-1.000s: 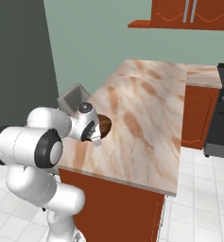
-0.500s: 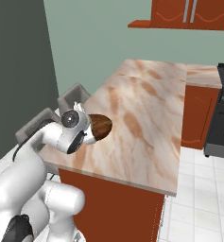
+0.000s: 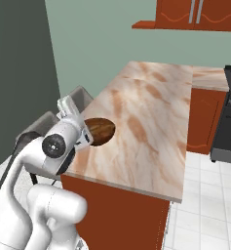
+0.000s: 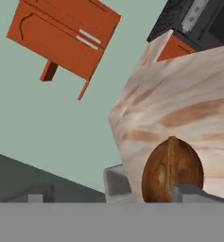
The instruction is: Pick up the heated bread from the toaster oven and place it in the bowl. Then move the bread bowl to the dining counter.
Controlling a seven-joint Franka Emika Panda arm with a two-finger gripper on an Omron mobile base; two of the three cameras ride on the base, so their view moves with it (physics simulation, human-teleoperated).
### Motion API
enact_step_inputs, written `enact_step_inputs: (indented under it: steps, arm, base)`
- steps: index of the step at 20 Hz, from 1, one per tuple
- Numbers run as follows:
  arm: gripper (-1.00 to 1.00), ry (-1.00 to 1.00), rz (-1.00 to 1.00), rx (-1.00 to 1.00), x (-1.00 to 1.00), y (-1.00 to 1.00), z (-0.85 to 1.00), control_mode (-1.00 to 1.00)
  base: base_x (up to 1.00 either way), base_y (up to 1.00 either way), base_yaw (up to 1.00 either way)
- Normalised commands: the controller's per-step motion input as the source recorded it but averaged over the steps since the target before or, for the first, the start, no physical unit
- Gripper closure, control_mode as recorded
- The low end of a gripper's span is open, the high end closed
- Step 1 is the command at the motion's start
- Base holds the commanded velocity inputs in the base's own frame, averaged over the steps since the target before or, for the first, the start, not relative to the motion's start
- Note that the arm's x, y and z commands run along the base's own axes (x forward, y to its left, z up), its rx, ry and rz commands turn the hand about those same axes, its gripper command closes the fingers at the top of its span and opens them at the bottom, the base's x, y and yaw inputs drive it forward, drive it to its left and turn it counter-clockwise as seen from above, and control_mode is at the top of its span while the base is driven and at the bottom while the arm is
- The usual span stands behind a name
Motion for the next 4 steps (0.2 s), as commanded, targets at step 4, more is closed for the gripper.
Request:
enact_step_inputs:
  steps: [4]
  arm:
    - [-1.0, -0.47, 0.0, 0.0, -0.88, 0.1, 1.0, -1.0]
  base:
    - [0.0, 0.0, 0.0]
